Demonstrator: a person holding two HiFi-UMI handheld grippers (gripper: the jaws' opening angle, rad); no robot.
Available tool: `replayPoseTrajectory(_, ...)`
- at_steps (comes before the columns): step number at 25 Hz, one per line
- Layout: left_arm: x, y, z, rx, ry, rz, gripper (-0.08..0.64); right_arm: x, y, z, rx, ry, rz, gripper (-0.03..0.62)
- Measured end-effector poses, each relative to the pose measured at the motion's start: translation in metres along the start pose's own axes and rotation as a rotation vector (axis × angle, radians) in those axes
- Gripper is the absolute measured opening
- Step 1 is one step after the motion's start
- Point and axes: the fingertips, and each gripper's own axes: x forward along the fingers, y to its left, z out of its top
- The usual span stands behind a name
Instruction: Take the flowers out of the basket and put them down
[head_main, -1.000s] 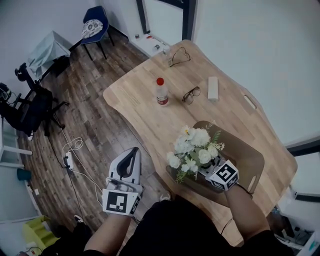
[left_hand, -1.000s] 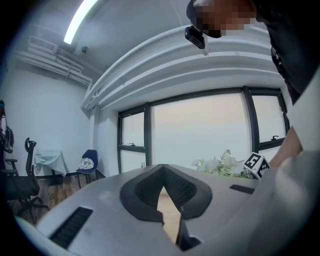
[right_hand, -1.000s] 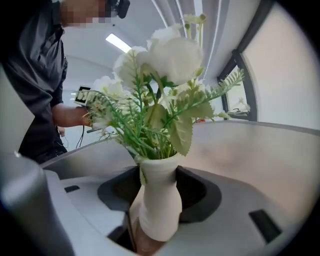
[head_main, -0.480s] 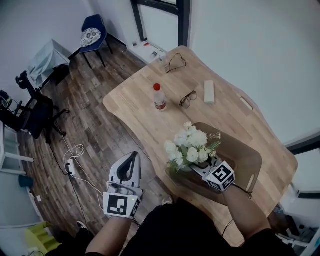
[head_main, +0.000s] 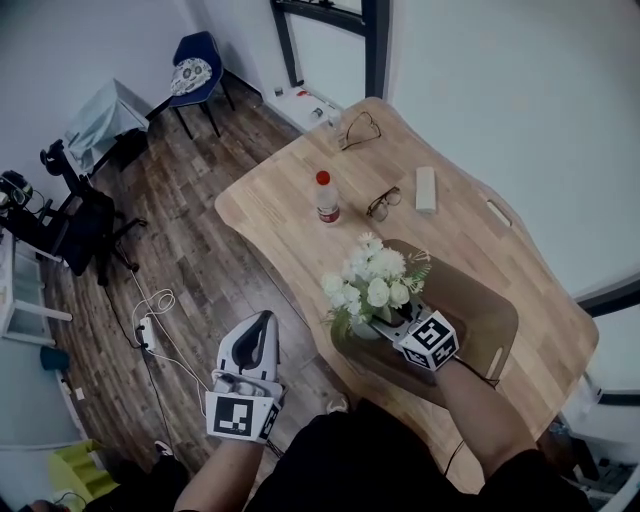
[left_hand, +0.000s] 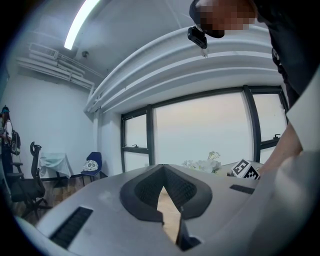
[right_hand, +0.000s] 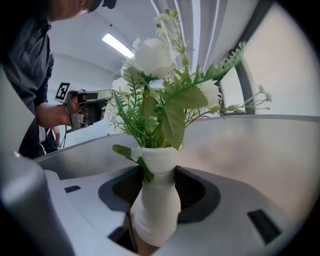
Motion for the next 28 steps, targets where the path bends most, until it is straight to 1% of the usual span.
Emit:
replayPoseTrajectory(6,-0.004,0.003,0.005,0.001,-0.009,0.014,0.005,-0.014,0.005,0.024,-0.030,-0.054,0.015,0.221)
replayPoseTrajectory(11,-0.003,-0.008,0.010,0.002,-0.027,-0.010,0.005,-0.037,0.007,0.042,-0.039,-0.093,-0.011,0.220)
replayPoseTrajectory(17,0.003,-0.027,0.022,0.003,-0.064,-0.055,0.005,-0.071,0.002,0.059,-0.056,-0.113,-0.087,0.221)
replayPoseTrajectory(21,0.010,-0.041,0.029,0.004,-0.090,-0.098,0.005,-0.093,-0.003,0.068,-0.036,-0.142,-0.146,0.221)
replayPoseTrajectory(28,0.024,-0.064,0.040,0.006,-0.127,-0.179,0.005,-0.129,-0.005,0.085,-0.039,-0.187,-0.228,0.221)
